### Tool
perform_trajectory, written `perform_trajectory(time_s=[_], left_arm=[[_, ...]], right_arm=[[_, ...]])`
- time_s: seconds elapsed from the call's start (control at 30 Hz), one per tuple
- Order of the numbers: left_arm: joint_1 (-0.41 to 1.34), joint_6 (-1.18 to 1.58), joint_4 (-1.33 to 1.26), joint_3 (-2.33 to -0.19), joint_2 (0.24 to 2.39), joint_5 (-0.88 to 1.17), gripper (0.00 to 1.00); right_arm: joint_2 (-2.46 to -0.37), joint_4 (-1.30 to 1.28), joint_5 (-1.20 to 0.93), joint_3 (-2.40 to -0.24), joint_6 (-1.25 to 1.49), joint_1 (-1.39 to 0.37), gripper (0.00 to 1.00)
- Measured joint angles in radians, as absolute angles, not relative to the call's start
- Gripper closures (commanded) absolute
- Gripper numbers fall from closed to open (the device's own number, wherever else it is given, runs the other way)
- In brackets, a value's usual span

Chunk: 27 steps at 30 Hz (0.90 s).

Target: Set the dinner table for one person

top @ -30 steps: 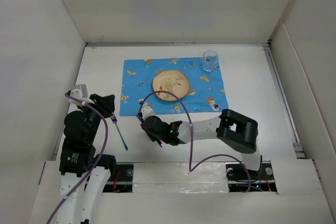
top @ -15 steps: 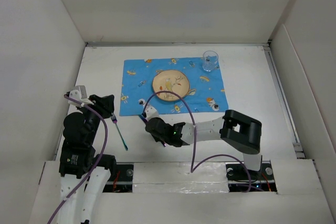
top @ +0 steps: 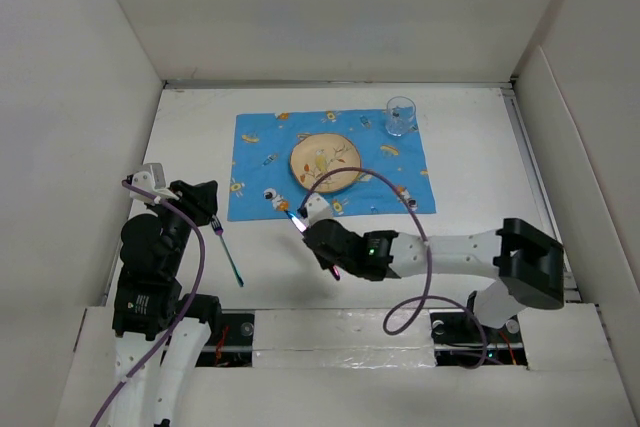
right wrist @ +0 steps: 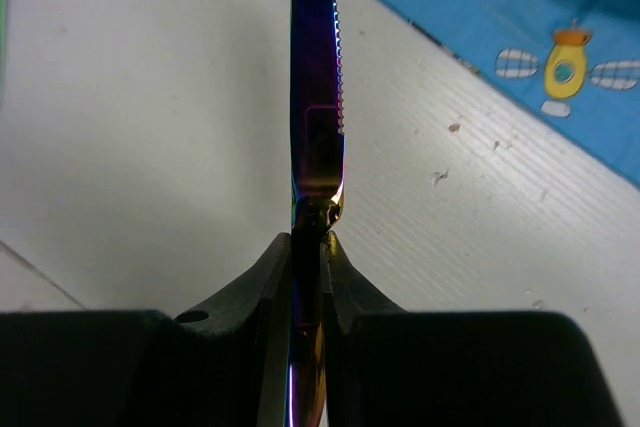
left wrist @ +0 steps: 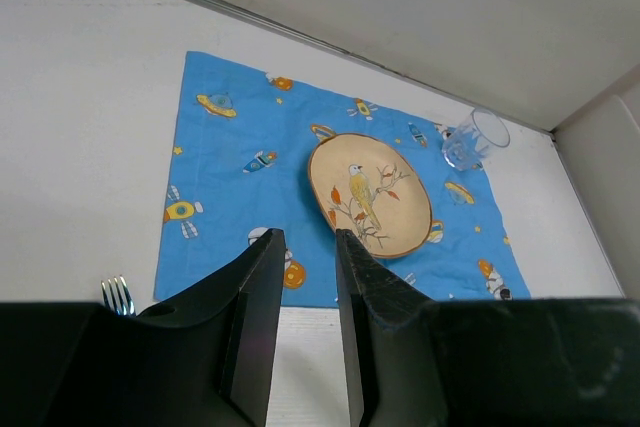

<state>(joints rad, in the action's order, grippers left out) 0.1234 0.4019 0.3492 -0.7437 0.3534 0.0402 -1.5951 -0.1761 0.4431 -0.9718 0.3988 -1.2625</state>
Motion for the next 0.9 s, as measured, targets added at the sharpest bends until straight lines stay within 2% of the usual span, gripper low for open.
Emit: perform_trajectory(time_s=[0.13, 0.33, 0.6, 0.9], left_arm=[[0.123, 0.402, 0.349, -0.744, 0.353, 0.04, 0.76], [0.123, 0.402, 0.349, -0.744, 0.353, 0.041, 0.76], [0.123, 0.402, 0.349, -0.744, 0.353, 0.042, 0.75], [0.123, 0.402, 0.349, -0.744, 0.353, 0.043, 0.75]], right_arm=[[-1.489, -0.172, 0.427, -0.975, 0.397, -1.194, 1.0], [-1.483, -0.183, 0.413, -1.026, 0.381, -0.939, 1.0], [-1.657, -0.175, 0.386, -1.155, 0.379, -0.586, 1.0], [-1.859, -0.203, 0.324, -1.256, 0.344, -0.496, 1.0]])
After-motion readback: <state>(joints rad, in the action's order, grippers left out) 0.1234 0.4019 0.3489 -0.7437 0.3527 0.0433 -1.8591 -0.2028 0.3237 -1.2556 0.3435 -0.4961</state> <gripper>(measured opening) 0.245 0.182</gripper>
